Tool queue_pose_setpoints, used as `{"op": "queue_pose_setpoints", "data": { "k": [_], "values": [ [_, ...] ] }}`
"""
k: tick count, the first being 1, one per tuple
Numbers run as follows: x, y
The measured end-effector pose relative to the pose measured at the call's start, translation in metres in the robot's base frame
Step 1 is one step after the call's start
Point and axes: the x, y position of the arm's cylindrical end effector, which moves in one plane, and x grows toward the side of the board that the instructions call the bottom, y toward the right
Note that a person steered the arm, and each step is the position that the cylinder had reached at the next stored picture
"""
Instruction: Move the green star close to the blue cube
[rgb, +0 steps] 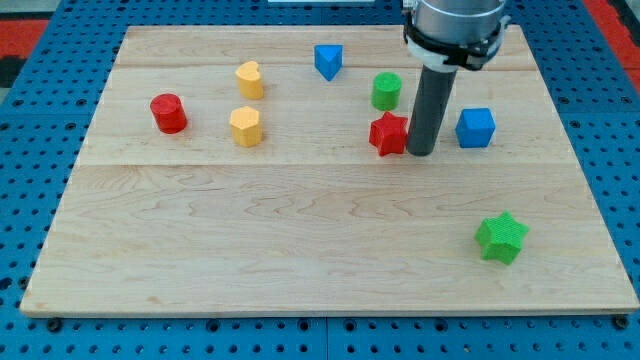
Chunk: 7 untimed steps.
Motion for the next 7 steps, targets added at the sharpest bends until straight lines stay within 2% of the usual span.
{"op": "queue_pose_setpoints", "data": {
  "k": [1,3,4,5,6,7],
  "values": [
    [-0.017,-0.007],
    [-0.017,-0.064],
    [0.020,-0.047],
    [0.088,-0.015],
    [0.106,-0.026],
    [0.159,-0.005]
  ]
}}
